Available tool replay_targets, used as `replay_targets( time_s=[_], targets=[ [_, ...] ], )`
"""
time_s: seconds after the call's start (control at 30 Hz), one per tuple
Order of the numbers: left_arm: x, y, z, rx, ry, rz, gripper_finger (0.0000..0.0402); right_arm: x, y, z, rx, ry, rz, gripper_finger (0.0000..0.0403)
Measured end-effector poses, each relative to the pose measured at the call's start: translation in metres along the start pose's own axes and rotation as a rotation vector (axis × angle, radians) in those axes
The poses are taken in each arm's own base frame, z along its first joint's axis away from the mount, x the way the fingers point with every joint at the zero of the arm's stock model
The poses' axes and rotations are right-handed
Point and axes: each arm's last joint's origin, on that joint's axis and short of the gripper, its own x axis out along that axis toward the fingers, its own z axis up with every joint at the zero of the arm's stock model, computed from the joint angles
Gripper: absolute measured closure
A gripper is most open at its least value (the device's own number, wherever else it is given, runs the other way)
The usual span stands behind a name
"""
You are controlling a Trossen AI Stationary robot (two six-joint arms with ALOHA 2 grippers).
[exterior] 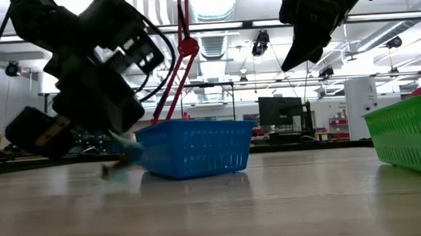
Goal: Pick and place Stapler, Stapler remover, tape
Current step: Put the blue staple remover into the blue bin, then put the left green staple pin box into the yellow bin
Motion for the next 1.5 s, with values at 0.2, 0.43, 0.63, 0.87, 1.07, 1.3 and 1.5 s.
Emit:
replay_targets(
  time_s=[0.2, 0.43, 0.63, 0.87, 1.07, 1.3, 1.5],
  targets=[
    [-0.017, -0.014, -0.018, 0.039, 0.067, -0.074, 0.0400, 0.000, 0.000, 0.000, -0.004, 0.000, -0.001, 0.0394],
    [-0.059, -0.044, -0.027, 0.058, -0.204, -0.317, 0.0401, 0.000, 0.000, 0.003, -0.005, -0.026, 0.001, 0.0394],
    [-0.067, -0.040, -0.010, 0.014, -0.403, -0.303, 0.0401, 0.000, 0.001, 0.008, -0.007, -0.083, 0.006, 0.0394],
    [-0.050, -0.033, 0.004, -0.025, -0.415, -0.223, 0.0393, 0.000, 0.001, 0.009, 0.001, -0.093, 0.007, 0.0394],
    [-0.049, -0.043, 0.007, 0.019, -0.435, -0.233, 0.0330, 0.000, 0.001, 0.010, 0.026, -0.103, 0.010, 0.0394],
    [-0.076, -0.054, 0.007, 0.171, -0.521, -0.283, 0.0241, -0.001, 0.000, 0.013, 0.063, -0.133, -0.035, 0.0394],
    [-0.122, -0.044, 0.003, 0.299, -0.626, -0.174, 0.0205, -0.001, 0.000, 0.015, 0.147, -0.165, -0.029, 0.0394]
  ],
)
